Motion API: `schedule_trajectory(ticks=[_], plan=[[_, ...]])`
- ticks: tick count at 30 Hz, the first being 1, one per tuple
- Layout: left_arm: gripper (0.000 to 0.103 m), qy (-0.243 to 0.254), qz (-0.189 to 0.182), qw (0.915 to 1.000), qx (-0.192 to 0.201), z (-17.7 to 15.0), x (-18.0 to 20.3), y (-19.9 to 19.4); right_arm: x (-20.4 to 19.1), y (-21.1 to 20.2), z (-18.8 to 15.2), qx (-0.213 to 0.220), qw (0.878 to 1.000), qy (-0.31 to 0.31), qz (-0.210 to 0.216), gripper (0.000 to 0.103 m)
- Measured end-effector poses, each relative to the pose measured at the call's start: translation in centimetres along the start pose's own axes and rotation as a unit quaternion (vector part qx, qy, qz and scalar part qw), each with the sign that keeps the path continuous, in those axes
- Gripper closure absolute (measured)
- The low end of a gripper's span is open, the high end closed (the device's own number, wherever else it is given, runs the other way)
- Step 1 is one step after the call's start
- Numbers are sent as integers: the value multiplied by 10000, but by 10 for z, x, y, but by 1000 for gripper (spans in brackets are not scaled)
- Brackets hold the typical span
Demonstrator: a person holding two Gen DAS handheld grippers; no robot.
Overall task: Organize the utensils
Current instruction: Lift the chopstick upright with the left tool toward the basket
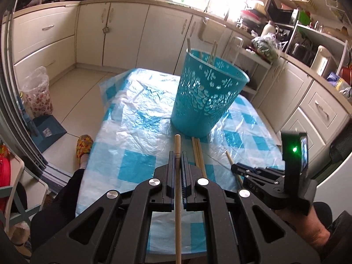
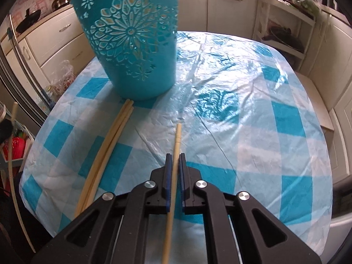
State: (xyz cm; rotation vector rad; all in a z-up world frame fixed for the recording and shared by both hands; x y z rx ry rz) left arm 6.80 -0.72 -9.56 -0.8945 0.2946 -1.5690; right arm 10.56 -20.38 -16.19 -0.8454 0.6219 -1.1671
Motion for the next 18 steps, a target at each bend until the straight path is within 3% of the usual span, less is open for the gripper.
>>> schedule_trajectory(ticks=[7,18], plan=[[98,25,-111,9999,122,3,8,-18,2,-3,-8,365,9993,36,98,97],[98,136,-168,9995,212,3,21,-31,-6,-5,-11,500,9985,-173,-104,97]])
Point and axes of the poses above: each gripper's, at about its wrist camera, not at the fingertips, and y roughly the way its jaws point, x to its right, z to its top, the point moved 3 cm from there along y, roughly the way its jaws point, and after that the axes turned 8 degrees about -y, right-handed, at the moved point
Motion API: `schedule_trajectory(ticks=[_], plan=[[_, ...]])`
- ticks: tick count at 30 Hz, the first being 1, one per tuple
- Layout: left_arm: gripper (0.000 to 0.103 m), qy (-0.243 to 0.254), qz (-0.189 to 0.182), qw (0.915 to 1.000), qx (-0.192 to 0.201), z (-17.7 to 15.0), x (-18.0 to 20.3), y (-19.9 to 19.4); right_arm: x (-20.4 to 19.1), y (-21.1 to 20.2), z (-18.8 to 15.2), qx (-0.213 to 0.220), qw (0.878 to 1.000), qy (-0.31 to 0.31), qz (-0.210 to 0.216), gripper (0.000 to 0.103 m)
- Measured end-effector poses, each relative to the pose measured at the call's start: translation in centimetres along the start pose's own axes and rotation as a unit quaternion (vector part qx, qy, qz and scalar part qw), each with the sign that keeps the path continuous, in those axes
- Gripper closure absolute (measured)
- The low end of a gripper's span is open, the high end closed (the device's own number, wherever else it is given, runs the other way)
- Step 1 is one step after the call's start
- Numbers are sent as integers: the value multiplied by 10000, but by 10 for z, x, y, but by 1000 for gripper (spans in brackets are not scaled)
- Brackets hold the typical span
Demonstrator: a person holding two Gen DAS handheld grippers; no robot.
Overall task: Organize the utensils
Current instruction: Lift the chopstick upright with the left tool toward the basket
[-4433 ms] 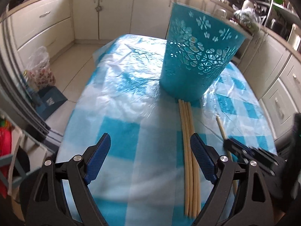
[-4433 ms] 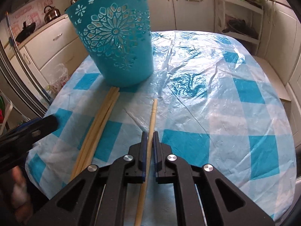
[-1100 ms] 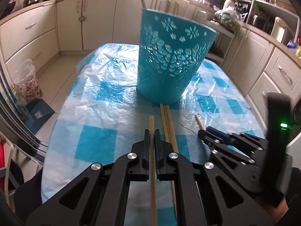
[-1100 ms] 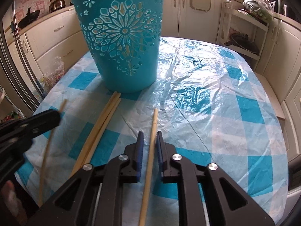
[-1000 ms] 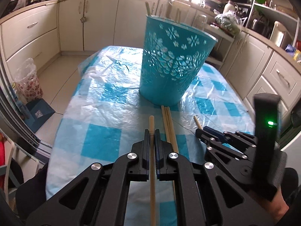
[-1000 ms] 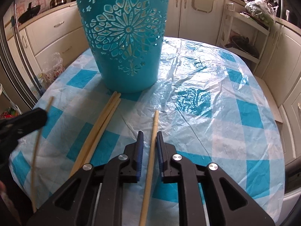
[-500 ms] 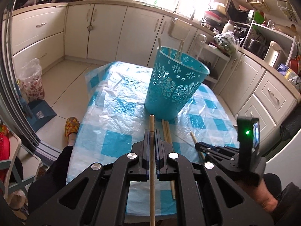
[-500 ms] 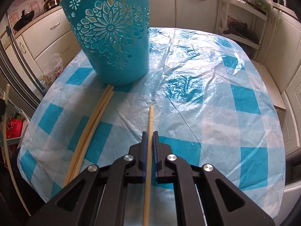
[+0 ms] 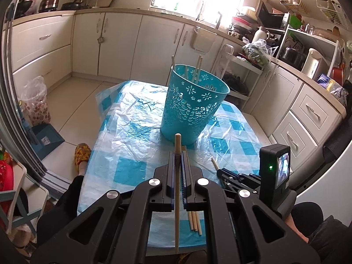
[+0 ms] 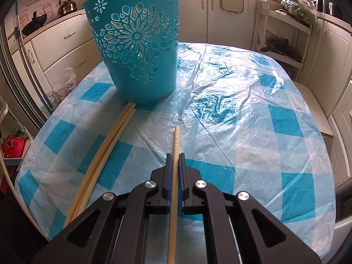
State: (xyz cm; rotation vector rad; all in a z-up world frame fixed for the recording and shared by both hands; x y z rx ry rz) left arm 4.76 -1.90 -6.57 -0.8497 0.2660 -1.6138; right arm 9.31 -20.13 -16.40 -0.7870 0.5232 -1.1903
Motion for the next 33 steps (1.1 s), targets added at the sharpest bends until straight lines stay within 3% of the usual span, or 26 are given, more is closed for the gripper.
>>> schedule_trajectory(ticks=[33], plan=[[98,28,-52,10000,26,2,6,2,4,-1,0,26,9998,178,123,97]])
Point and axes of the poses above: each gripper's, at about its wrist camera, not at the fingertips, and y roughly the way its jaws point, x to its right, z to its top, the point moved 3 cm from there along y, roughly the way its jaws point, and after that the axes turned 8 degrees about -y, right-handed, at the moved point
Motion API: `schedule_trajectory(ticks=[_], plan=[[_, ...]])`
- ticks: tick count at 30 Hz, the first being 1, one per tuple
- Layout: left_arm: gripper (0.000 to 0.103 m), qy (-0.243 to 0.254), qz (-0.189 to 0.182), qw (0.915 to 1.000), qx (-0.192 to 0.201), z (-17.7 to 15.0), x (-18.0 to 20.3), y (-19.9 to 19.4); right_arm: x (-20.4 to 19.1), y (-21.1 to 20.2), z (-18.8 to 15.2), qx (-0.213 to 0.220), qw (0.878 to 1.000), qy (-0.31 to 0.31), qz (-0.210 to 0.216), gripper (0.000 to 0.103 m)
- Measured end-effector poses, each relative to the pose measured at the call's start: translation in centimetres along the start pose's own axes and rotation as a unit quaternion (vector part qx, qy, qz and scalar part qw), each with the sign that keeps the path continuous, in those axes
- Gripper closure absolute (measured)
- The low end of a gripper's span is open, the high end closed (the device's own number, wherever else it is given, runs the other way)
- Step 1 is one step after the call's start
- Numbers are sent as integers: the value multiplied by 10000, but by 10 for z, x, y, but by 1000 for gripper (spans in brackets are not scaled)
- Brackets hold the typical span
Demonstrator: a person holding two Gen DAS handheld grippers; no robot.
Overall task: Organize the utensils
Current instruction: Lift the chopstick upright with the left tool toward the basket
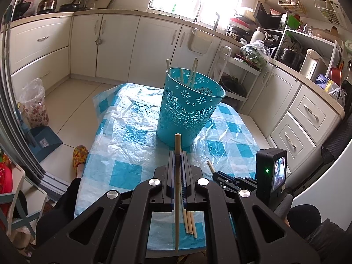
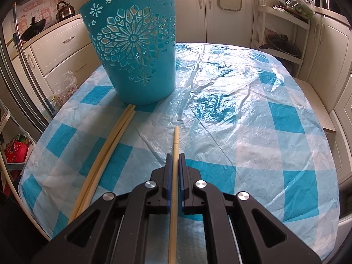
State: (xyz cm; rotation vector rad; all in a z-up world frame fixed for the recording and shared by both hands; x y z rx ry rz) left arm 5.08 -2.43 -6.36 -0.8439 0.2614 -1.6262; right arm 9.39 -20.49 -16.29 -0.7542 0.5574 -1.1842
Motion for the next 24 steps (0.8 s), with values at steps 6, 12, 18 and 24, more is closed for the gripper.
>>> schedule_trajectory(ticks=[6,12,18,24], plan=[[98,8,-25,10000,-10,1,3,0,0,0,0,4,10000,9,8,97],[98,8,-50,10000,25,4,4,-2,0,0,0,5,10000,41,27,97],[98,-1,-65,9999,135,14,5,-6,2,1,1,0,9999,135,103,97],[98,-25,-68,9996,278,30,8,-8,5,2,1,-9,9995,242,190,97]])
Point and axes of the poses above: each gripper's, at about its wrist camera, not at the fingertips, and y roughly the way its jaws point, x to its right, z to its top, the point moved 3 cm from there along y, roughly the way its jaws point, and after that the axes turned 8 degrees about -y, right-handed, at the moved point
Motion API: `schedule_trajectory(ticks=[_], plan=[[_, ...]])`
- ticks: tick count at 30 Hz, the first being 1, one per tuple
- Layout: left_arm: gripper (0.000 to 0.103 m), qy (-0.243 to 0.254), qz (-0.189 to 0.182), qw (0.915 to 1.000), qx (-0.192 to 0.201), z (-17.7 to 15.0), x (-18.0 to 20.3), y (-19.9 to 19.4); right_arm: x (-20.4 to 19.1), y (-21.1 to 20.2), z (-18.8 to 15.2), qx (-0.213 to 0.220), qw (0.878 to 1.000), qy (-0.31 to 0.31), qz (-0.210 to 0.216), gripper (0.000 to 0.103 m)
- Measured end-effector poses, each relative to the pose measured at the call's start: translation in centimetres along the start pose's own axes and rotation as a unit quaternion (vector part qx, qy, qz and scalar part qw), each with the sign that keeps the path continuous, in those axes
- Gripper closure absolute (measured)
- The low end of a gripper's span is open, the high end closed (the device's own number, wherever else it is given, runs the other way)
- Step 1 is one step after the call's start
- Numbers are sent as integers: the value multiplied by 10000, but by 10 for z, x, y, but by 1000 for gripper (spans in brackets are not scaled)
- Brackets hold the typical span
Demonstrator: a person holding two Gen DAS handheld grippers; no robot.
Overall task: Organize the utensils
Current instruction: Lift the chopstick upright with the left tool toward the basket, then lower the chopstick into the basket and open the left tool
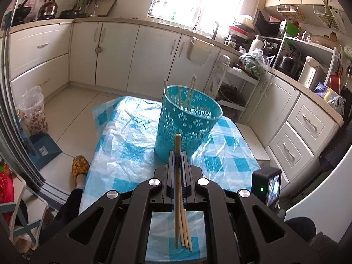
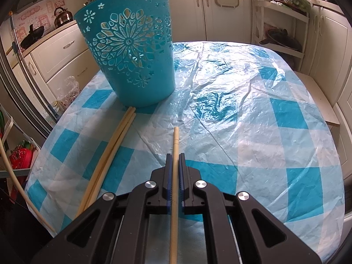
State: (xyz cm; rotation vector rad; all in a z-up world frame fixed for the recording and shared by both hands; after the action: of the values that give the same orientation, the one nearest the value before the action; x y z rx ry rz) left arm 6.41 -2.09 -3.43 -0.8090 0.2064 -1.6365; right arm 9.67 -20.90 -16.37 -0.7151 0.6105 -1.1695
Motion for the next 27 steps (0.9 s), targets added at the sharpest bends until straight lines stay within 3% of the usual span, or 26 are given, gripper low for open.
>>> schedule_trajectory(ticks=[16,27], plan=[[98,-100,-87,9998,136,26,9,5,5,2,1,-24,9997,174,157,97],[98,-645,-297,9974,126,69,-13,16,7,2,2,-23,9994,262,231,97]])
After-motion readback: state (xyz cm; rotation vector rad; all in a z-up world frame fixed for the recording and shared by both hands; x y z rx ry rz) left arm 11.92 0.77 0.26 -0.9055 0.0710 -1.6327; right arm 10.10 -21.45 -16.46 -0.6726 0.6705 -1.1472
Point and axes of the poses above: each gripper's, at about its wrist camera, not at the fingertips, and y roughly the way its jaws point, x to its right, z to its top, the point moved 3 cm from there along y, roughly the way its jaws point, and after that the axes turned 8 degrees about -y, right-handed, at the moved point
